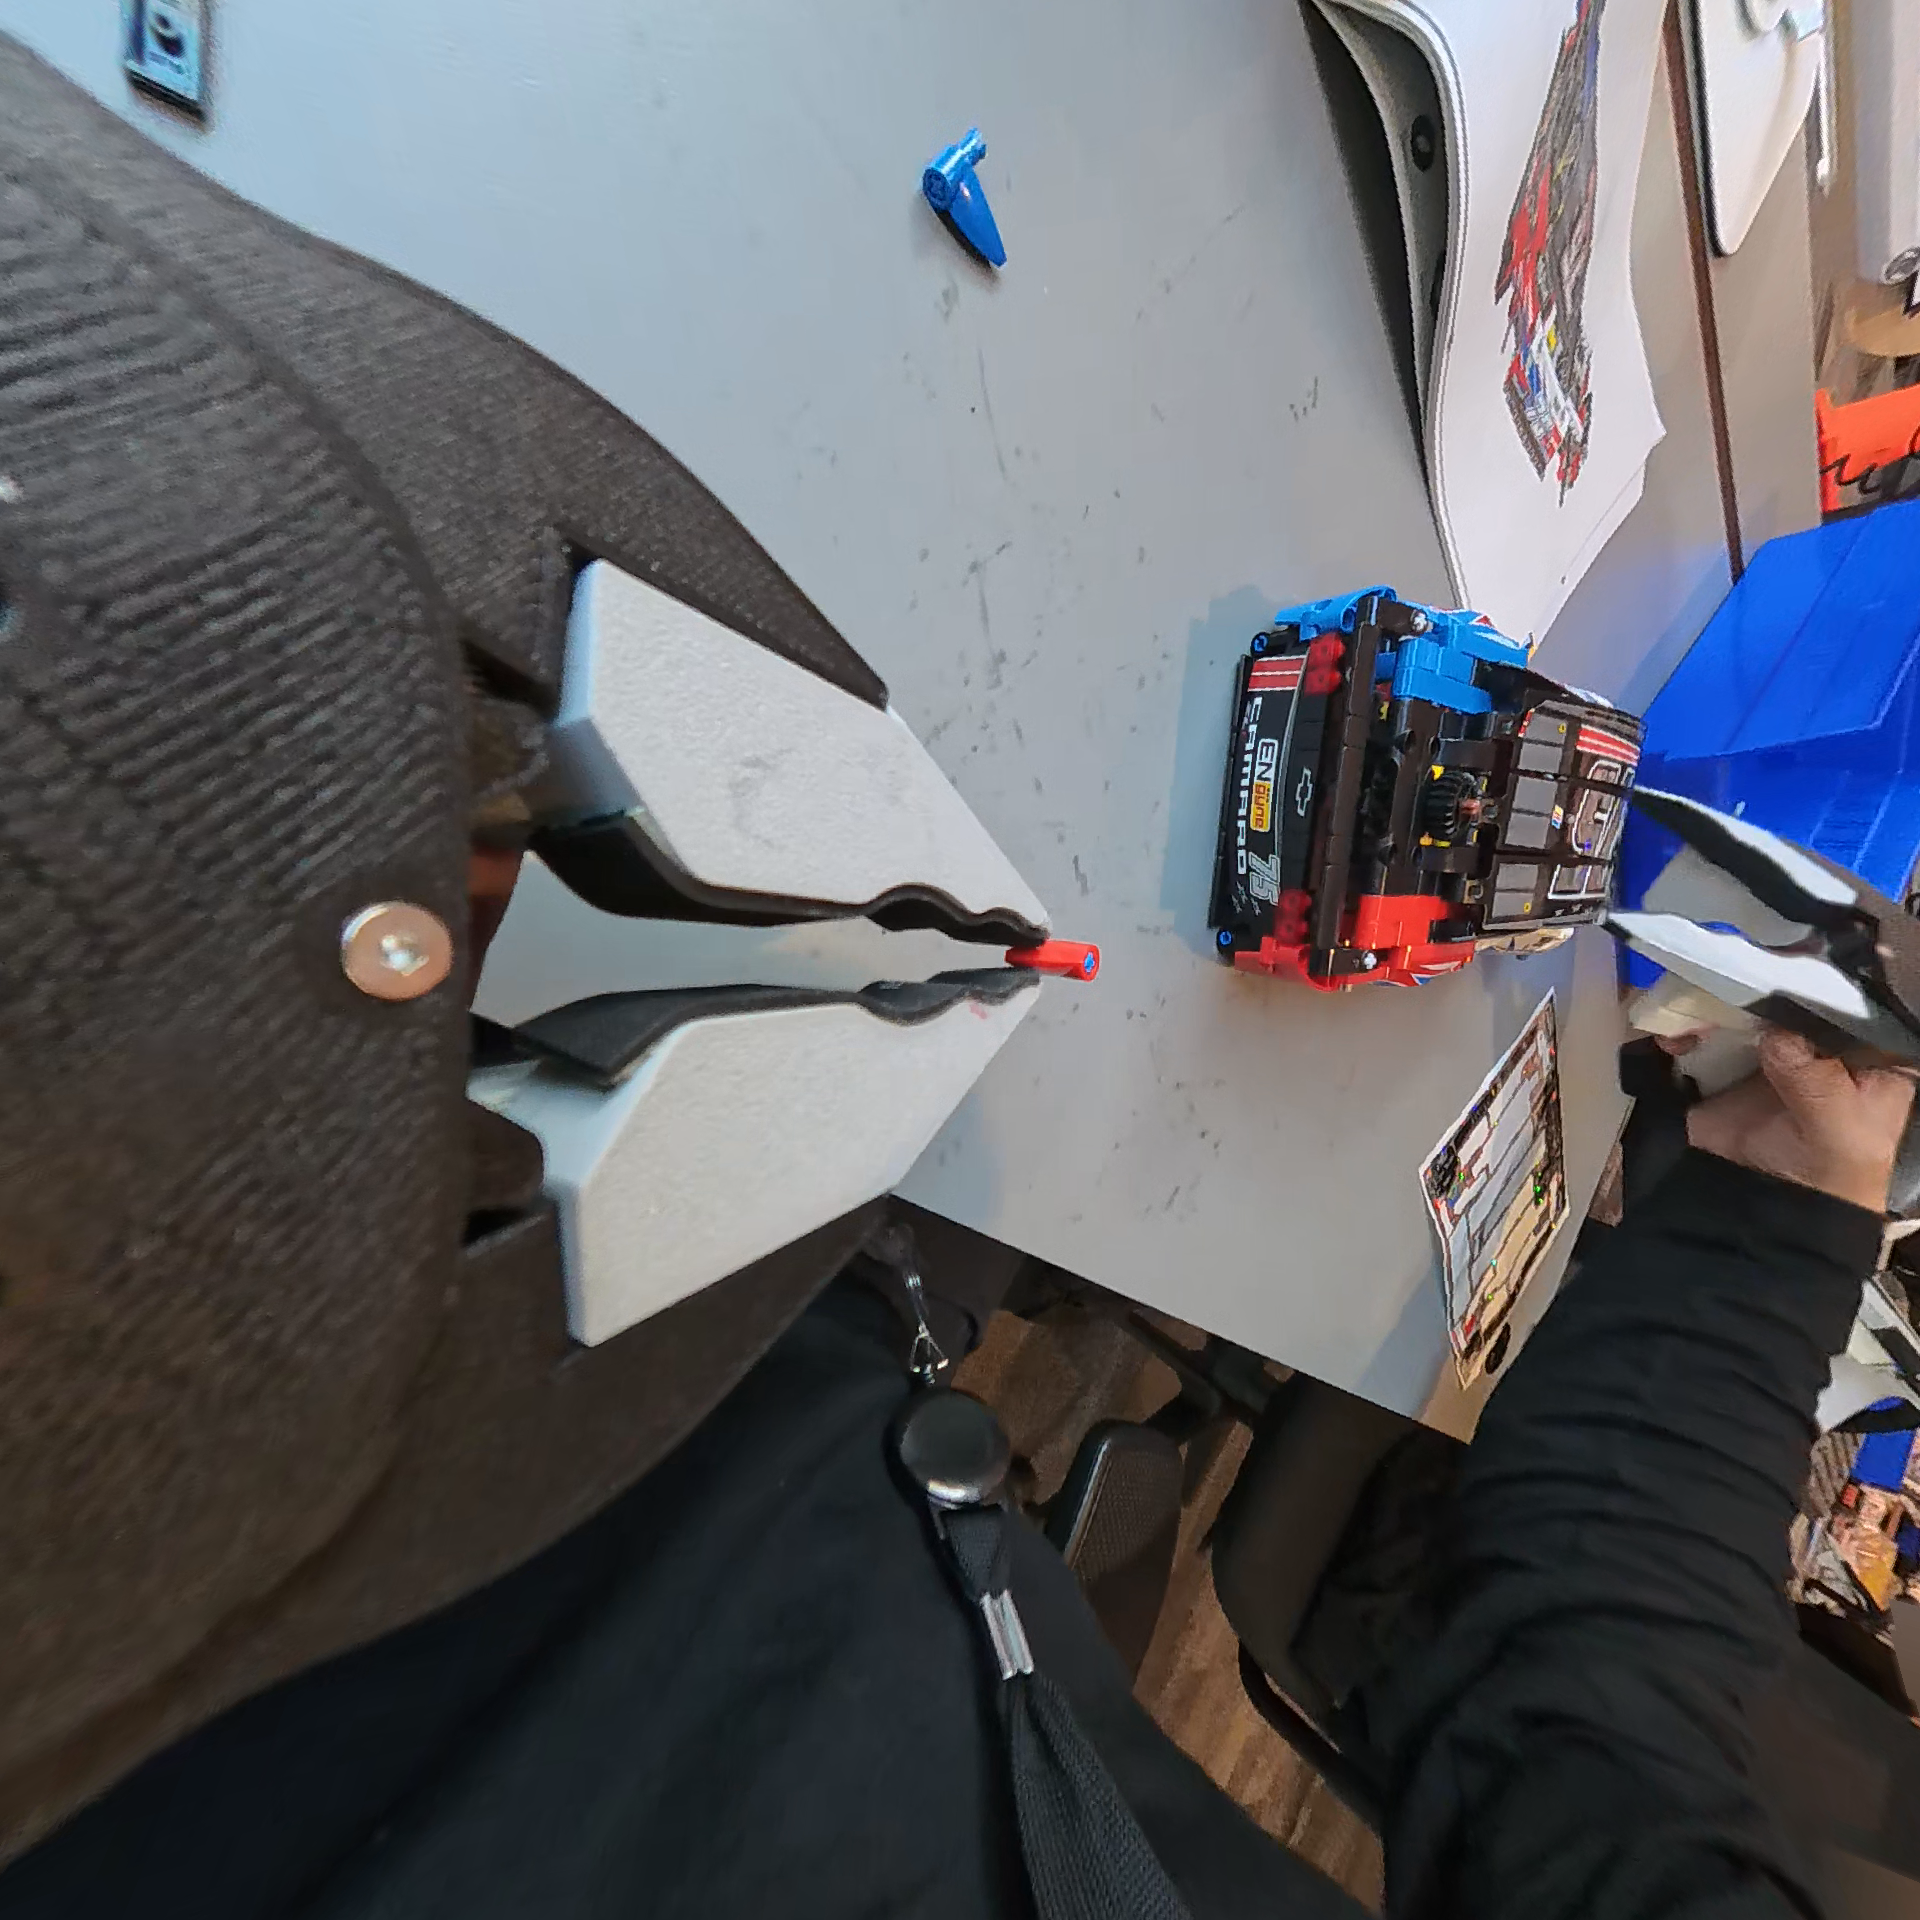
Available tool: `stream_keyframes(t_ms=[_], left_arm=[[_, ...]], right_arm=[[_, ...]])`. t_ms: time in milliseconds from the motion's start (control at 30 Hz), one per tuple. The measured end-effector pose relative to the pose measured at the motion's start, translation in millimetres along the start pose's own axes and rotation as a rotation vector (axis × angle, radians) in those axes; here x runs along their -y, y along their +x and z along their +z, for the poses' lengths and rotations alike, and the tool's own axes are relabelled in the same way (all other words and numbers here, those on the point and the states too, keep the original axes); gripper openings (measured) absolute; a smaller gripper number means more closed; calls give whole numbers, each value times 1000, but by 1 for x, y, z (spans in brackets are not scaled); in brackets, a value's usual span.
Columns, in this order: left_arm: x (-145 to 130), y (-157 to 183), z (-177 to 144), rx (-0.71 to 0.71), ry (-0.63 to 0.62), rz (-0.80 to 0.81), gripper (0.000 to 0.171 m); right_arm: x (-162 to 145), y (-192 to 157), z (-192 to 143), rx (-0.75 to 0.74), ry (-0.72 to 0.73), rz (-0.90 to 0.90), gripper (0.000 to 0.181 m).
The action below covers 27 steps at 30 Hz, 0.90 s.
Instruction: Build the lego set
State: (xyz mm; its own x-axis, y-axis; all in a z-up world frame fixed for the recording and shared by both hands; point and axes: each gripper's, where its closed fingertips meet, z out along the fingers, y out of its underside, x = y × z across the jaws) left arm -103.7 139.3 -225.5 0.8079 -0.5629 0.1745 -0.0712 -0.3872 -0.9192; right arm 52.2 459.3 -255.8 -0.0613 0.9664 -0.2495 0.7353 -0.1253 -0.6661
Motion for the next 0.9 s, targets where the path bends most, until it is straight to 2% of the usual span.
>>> stream_keyframes(t_ms=[167,267,433,633,767,900], left_arm=[[1,-2,-2,7,12,-1,1],[-1,-2,-2,2,9,-3,1],[-1,-3,-3,-7,14,-15,1],[2,0,-2,-34,18,-10,1],[9,5,3,-63,29,18,1],[26,9,12,-105,60,67,1]], right_arm=[[2,-22,11,160,16,40,107],[0,-29,12,159,5,36,116],[-12,-47,8,157,-14,28,110],[-35,-85,4,126,-44,-10,110],[-42,-93,-3,43,-32,-26,104],[-27,-86,-24,-142,60,-36,99]])
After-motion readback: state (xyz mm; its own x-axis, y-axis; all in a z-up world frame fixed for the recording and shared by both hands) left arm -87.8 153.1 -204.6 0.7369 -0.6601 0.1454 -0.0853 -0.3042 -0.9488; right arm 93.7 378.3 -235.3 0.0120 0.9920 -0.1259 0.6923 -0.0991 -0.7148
